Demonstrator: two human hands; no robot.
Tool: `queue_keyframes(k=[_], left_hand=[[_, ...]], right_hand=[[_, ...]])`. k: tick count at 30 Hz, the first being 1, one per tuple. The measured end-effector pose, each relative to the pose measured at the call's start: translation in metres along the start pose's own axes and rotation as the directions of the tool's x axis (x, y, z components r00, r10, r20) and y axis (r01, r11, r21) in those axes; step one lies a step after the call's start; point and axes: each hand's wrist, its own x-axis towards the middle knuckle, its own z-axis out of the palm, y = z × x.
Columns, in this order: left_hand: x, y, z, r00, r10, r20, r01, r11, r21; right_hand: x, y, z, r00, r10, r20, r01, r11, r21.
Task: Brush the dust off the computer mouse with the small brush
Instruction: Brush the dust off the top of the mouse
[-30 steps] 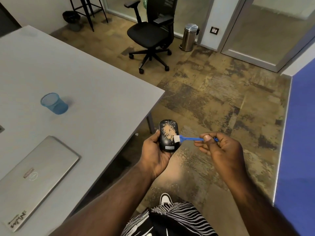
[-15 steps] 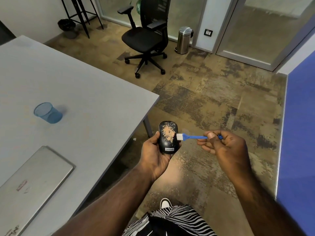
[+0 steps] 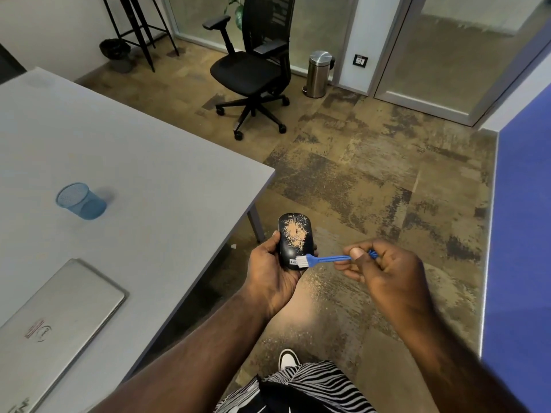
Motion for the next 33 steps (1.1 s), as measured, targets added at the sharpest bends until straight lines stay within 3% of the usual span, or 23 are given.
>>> queue_keyframes(k=[9, 15, 21, 26, 30, 33], left_hand=[[-0.005, -0.004, 0.005, 1.000, 0.001, 0.012, -0.001, 0.999, 0.035], [-0.007, -0.008, 0.007, 1.000, 0.009, 0.018, -0.009, 1.000, -0.001], [-0.011, -0.007, 0.005, 1.000, -0.003, 0.027, 0.003, 1.000, -0.001], [-0.012, -0.011, 0.005, 1.000, 0.002, 0.027, -0.002, 1.000, -0.011], [-0.013, -0.013, 0.004, 0.999, -0.023, 0.041, 0.023, 1.000, 0.001], [-0.014, -0.015, 0.005, 0.999, -0.025, 0.040, 0.025, 1.000, 0.015]], right_hand=[[0.008, -0.002, -0.017, 0.974, -0.064, -0.216, 0.053, 0.997, -0.060], [-0.007, -0.001, -0.010, 0.996, -0.064, -0.055, 0.064, 0.998, -0.005], [0.006, -0.001, -0.018, 0.976, -0.066, -0.206, 0.058, 0.997, -0.045], [0.008, 0.002, -0.016, 0.991, -0.064, -0.115, 0.058, 0.997, -0.049], [0.021, -0.002, -0.022, 0.976, -0.058, -0.211, 0.047, 0.997, -0.057], [0.025, -0.005, -0.023, 0.982, -0.082, -0.167, 0.075, 0.996, -0.050]])
